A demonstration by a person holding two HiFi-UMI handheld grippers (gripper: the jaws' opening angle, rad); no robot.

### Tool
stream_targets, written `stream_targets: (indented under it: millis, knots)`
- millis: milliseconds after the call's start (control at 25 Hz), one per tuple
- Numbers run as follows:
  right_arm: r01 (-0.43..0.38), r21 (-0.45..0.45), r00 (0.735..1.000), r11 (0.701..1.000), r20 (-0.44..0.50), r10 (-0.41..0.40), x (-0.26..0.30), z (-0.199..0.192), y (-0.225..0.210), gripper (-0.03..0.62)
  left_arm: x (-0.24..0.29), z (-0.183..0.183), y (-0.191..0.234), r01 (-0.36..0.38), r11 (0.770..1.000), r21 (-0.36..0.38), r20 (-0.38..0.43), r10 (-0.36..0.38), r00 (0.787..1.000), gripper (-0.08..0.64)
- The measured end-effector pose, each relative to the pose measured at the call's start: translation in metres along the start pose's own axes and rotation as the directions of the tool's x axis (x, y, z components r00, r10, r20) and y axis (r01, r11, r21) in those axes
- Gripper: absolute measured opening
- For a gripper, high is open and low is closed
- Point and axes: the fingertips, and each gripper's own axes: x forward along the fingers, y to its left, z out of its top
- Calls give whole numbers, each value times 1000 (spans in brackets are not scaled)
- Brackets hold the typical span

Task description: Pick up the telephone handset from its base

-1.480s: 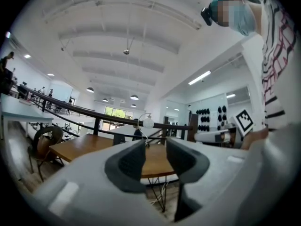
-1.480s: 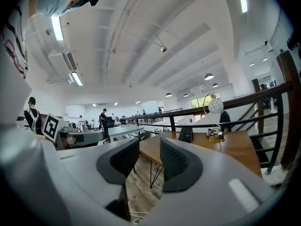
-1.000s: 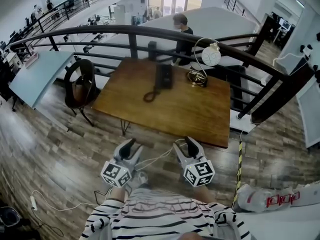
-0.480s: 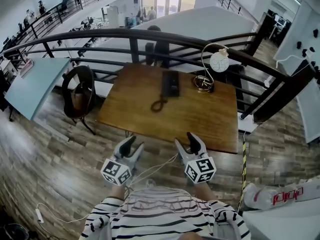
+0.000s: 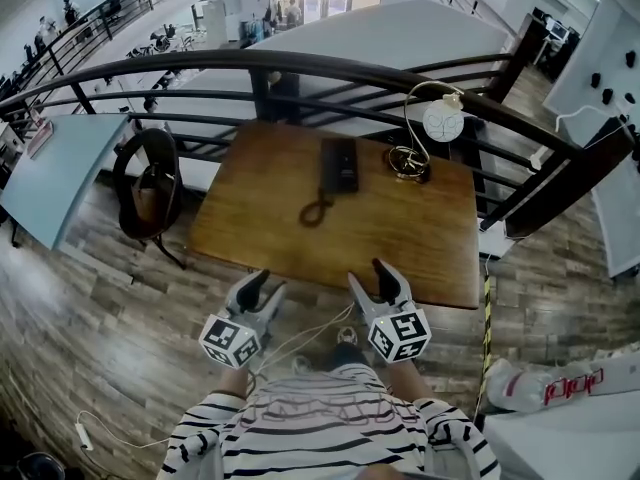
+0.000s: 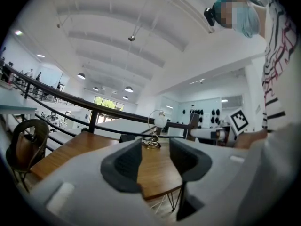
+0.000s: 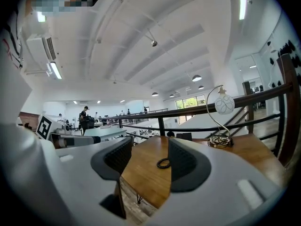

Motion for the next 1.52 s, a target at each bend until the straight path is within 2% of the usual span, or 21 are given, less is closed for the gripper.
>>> stream_targets:
  millis: [440, 960, 1120, 1320, 1520]
  knots:
    - [-77, -12, 997, 997, -33, 76, 57, 21, -80, 230, 87, 15, 20, -71, 997, -7, 14, 71, 997, 186]
    - [-177, -49, 982, 983, -78, 172, 123, 31, -170, 230, 191, 14, 44, -138, 990, -33, 29, 139, 990, 186]
    - [-223, -68, 971, 972, -101, 216, 138, 27, -183, 230, 208, 9, 54, -170, 985, -40, 36, 171, 985, 186]
    - [-260, -93, 961, 961, -125, 248, 155, 25, -191, 230, 223, 13, 65, -168, 986, -18, 27, 169, 985, 186]
    - [-256, -104, 961, 961, -138, 241, 184, 22, -201, 230, 247, 16, 91, -150, 988, -20, 17, 150, 988, 186]
